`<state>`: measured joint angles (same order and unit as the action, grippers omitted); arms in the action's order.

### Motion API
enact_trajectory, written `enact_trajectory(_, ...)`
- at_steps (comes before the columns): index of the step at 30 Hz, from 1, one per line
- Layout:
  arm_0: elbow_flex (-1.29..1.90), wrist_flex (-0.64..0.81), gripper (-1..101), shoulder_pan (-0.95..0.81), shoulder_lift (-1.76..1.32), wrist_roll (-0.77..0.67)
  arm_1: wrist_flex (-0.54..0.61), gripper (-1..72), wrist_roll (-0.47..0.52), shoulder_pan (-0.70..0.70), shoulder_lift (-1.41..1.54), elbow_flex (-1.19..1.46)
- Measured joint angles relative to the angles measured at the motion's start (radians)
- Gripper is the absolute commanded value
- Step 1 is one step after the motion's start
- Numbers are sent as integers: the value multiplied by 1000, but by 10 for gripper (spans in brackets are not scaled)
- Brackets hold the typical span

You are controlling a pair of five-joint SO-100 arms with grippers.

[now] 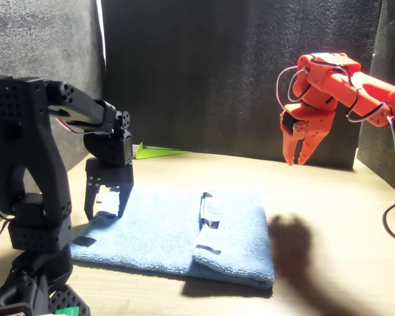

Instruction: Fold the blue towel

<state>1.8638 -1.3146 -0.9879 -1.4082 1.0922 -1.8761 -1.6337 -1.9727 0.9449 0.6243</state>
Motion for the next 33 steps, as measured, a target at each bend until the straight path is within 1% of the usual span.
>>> enact_trajectory(1,0,0,-3,0,0,0,0,126,0,-3,0,0)
enact_trajectory(11,0,-3,-4,12,0,17,-34,122,-15,11,6,0)
enact_trajectory(16,21,-17,-4,18,-94,49,-34,121,-17,11,6,0)
enact_trajectory(19,9,-67,-4,31,-158,78,-34,122,-34,0,6,0)
enact_trajectory(22,-46,-115,-4,51,-153,112,-34,122,-35,-18,6,0)
enact_trajectory(24,-106,-163,-4,66,-121,129,-34,122,-49,-23,6,0)
enact_trajectory(33,-333,-285,-5,209,124,207,-51,120,-71,-26,6,0)
